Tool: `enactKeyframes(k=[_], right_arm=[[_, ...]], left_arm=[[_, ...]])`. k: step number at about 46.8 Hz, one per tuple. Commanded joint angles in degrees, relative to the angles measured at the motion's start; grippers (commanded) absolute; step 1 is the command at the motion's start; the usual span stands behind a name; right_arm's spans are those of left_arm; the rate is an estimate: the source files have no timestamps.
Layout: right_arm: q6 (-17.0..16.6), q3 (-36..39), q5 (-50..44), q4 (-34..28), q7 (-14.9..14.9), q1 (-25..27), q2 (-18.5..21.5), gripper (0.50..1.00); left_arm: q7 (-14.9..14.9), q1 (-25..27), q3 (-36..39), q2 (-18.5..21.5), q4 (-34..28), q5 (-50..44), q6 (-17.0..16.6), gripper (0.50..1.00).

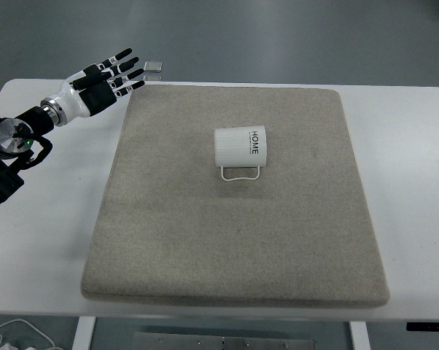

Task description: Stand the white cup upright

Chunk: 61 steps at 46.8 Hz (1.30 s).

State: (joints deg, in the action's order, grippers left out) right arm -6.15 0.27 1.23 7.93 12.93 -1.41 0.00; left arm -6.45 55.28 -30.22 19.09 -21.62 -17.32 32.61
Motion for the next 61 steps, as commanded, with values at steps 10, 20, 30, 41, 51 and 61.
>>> enactKeyframes(k=[10,20,30,41,51,61], right_arm=[[0.00,-0.01,0.00,-0.02,-0.01,0.00,0.00,0.930],[0.00,-0.01,0.00,0.07,-0.01,0.00,0.00,0.930],[0.00,-0.01,0.00,0.07,-0.01,0.00,0.00,0.930],[0.00,-0.01,0.00,-0.02,-0.01,0.09,0.00,0.930],[0.00,-0.01,0.00,-0.02,-0.01,0.00,0.00,0.930],[0.00,-0.01,0.00,-0.02,-0.01,0.00,0.00,0.930]], left_arm=[[0.03,0.09,-0.01,-0.02,0.00,-0.43,0.00,0.996],[-0.05,0.79,-0.01,-0.02,-0.09,-0.61,0.00,0.999],[-0.05,1.05,0.42,-0.11,0.00,0.09,-0.18,0.999],[0.03,1.58,0.86,0.07,-0.35,1.32,0.26,0.996],[0.03,3.07,0.86,2.17,-3.78,5.63,0.44,0.996],[0.03,5.10,0.43,4.29,-5.28,11.51,0.62,0.996]])
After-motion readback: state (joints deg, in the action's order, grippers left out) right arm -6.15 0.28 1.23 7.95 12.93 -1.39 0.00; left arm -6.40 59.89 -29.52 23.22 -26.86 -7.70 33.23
